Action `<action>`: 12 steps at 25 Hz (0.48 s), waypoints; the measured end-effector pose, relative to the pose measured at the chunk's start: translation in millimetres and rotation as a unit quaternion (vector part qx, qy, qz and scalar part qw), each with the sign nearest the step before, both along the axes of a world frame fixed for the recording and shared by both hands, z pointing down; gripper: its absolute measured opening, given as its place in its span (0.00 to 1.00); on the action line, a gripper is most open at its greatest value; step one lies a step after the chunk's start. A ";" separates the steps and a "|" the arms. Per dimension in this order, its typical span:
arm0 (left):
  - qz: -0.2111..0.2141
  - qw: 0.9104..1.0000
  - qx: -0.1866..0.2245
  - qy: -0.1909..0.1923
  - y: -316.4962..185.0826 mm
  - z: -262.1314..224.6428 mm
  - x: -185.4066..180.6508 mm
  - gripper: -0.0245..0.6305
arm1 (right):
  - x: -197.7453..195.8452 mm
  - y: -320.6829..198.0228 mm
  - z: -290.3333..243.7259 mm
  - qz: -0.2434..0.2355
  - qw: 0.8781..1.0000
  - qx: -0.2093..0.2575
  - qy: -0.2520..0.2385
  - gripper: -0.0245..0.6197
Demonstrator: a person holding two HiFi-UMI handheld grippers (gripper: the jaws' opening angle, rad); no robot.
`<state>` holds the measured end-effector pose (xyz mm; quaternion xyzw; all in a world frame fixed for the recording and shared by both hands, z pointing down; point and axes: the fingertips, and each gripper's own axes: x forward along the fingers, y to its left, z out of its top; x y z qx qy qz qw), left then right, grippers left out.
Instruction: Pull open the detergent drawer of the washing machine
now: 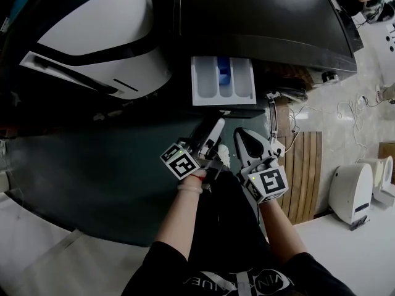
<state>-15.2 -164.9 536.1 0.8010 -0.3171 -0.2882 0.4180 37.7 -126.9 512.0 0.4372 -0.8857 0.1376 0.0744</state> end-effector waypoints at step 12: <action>0.013 1.000 0.001 0.004 12.8 1.1 0.5 0.19 | 1.8 14.3 2.4 0.012 1.000 -0.004 -0.002 0.06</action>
